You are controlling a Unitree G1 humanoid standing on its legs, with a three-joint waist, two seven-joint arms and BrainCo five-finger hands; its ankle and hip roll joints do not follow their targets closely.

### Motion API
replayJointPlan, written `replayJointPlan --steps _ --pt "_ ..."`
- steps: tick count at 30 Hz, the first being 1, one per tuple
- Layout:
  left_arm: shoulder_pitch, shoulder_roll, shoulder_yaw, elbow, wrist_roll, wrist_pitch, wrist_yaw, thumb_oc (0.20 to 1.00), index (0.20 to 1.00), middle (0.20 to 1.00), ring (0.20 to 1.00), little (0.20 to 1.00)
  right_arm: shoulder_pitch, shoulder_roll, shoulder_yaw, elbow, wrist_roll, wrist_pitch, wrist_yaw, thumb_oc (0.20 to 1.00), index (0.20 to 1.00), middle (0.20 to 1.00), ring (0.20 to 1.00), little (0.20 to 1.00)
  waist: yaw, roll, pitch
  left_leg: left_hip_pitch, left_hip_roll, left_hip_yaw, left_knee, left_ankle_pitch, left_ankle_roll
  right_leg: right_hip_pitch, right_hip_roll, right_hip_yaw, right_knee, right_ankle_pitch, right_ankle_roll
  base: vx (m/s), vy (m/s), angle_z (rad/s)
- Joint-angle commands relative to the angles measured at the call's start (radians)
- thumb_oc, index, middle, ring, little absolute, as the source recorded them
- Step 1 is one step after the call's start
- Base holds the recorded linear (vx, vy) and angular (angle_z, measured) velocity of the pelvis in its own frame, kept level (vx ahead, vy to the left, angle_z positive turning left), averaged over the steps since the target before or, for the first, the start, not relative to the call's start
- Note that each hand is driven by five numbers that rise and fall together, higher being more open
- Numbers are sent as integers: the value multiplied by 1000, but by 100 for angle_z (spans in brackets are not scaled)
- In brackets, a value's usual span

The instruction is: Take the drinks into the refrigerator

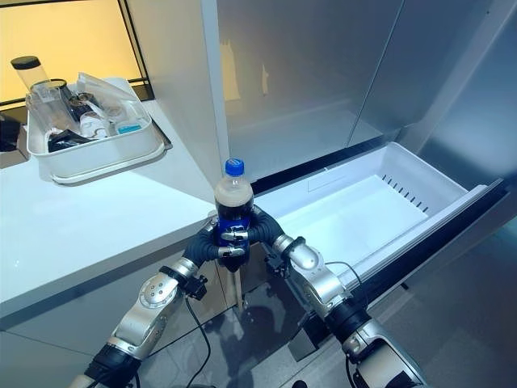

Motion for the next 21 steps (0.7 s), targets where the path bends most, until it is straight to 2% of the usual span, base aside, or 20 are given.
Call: replayJointPlan --steps 1,9,10,11,12,21 --pt "-87 -12 -15 -95 -4 -117 20 200 200 200 200 200 -117 -19 -144 -7 27 -72 -81 200 200 200 200 200 28 1 -22 -12 -50 -1 -7 -61 62 23 12 -20 114 -79 32 0 0 0" --pt "-134 -24 -63 -82 29 -115 26 200 200 200 200 200 -129 -8 -126 -13 31 -73 -77 200 200 200 200 200 19 2 -24 -11 -51 2 -7 -62 62 23 14 -16 115 -81 32 0 0 0" --pt "-143 -27 -72 -78 35 -113 25 200 200 200 200 200 -133 -6 -117 -22 27 -72 -74 266 266 266 266 266 17 2 -24 -11 -50 4 -7 -63 62 23 15 -15 115 -82 32 0 0 0" --pt "-144 -28 -74 -77 36 -113 25 200 200 200 200 200 -132 -6 -115 -27 27 -71 -72 900 900 900 900 900 16 2 -25 -10 -50 4 -7 -64 62 23 15 -15 115 -82 32 0 0 0" --pt "-144 -29 -75 -78 36 -112 24 200 200 200 200 200 -132 -6 -112 -31 25 -70 -69 1000 1000 1000 1000 1000 16 3 -25 -10 -51 4 -7 -64 62 23 15 -13 114 -82 32 0 0 0" --pt "-145 -31 -73 -77 42 -112 31 200 200 200 200 200 -125 -9 -107 -65 9 -69 -69 1000 1000 1000 1000 1000 13 4 -25 -7 -48 5 -7 -64 60 27 16 -12 113 -83 32 0 0 0"
